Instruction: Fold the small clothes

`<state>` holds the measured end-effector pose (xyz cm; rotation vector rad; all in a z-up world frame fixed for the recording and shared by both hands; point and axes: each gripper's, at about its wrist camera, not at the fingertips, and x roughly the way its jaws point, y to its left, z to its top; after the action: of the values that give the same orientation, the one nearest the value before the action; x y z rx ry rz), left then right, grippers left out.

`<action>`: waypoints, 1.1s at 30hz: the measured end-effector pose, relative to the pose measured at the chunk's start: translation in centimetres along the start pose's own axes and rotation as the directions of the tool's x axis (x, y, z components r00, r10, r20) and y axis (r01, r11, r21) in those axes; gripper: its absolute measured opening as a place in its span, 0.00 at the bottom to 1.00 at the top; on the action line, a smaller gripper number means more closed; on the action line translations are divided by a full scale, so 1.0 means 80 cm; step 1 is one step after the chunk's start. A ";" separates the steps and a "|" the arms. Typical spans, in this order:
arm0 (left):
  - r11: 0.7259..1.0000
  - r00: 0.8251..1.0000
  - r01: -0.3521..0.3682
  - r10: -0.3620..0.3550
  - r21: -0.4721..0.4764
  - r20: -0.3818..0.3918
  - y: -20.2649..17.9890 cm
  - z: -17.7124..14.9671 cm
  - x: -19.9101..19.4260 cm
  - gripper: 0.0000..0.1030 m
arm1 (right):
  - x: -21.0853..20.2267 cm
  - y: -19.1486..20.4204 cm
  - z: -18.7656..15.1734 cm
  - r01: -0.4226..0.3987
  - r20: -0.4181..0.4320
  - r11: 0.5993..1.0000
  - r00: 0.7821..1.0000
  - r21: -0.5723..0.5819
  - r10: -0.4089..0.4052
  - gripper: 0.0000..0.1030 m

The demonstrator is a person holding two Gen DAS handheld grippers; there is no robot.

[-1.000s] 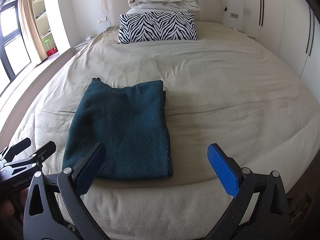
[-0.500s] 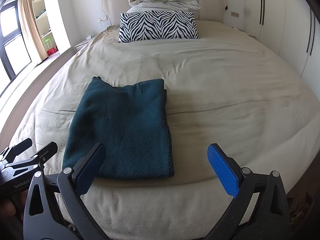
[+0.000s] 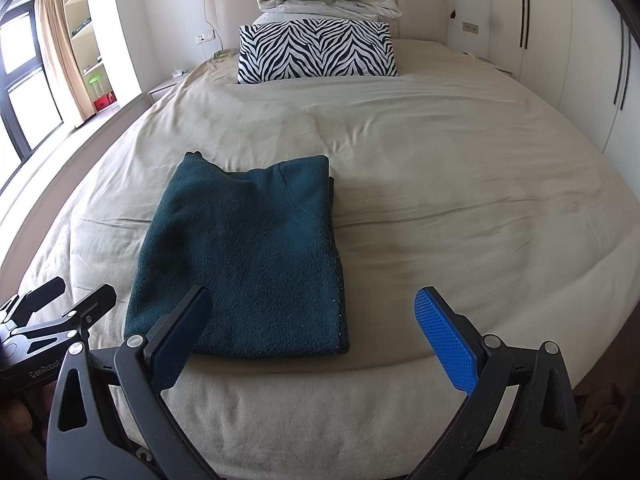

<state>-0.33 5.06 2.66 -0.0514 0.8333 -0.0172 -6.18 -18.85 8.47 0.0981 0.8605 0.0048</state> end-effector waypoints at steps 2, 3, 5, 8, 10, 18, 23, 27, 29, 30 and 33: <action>1.000 1.000 0.000 0.000 0.001 0.000 0.000 0.000 0.000 1.00 | 0.000 0.000 -0.001 0.001 0.000 1.000 1.000 0.000 -0.001 1.00; 1.000 1.000 0.000 0.000 0.000 0.000 0.000 0.000 0.000 1.00 | 0.001 0.000 -0.001 0.000 -0.001 1.000 1.000 0.000 0.000 1.00; 1.000 1.000 0.000 0.000 0.001 -0.001 0.000 0.000 0.000 1.00 | 0.001 0.000 -0.001 0.001 0.000 1.000 1.000 0.000 -0.001 1.00; 1.000 1.000 0.000 0.000 0.001 -0.001 0.000 0.000 0.000 1.00 | 0.001 0.000 -0.001 0.001 0.000 1.000 1.000 0.000 -0.001 1.00; 1.000 1.000 0.000 0.000 0.001 -0.001 0.001 0.000 0.000 1.00 | 0.001 0.000 -0.001 0.000 -0.002 1.000 1.000 0.000 0.000 1.00; 1.000 1.000 0.000 0.000 0.000 -0.002 0.001 0.001 -0.001 1.00 | 0.000 0.000 0.000 0.000 -0.002 1.000 1.000 0.000 0.000 1.00; 1.000 1.000 0.001 -0.001 0.001 -0.002 0.001 0.001 -0.001 1.00 | 0.001 0.000 -0.001 -0.001 -0.002 1.000 1.000 -0.001 0.001 1.00; 1.000 1.000 0.002 -0.002 0.002 -0.003 0.001 0.001 0.000 1.00 | 0.000 0.000 -0.001 -0.001 -0.003 1.000 1.000 0.000 0.001 1.00; 1.000 1.000 0.001 -0.001 0.003 -0.004 0.001 -0.001 0.001 1.00 | 0.000 -0.001 -0.001 0.000 -0.004 1.000 1.000 -0.001 0.000 1.00; 1.000 1.000 0.001 -0.001 0.003 -0.003 0.001 -0.001 0.001 1.00 | 0.000 0.000 -0.001 -0.001 -0.004 1.000 1.000 -0.001 0.001 1.00; 1.000 1.000 0.004 -0.004 0.002 -0.003 0.001 0.000 0.001 1.00 | 0.002 0.001 -0.006 -0.003 -0.006 1.000 1.000 0.000 0.003 1.00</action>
<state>-0.32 5.17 2.60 -0.0510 0.8366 -0.0217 -6.46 -18.68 8.05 0.0993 0.8668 0.0078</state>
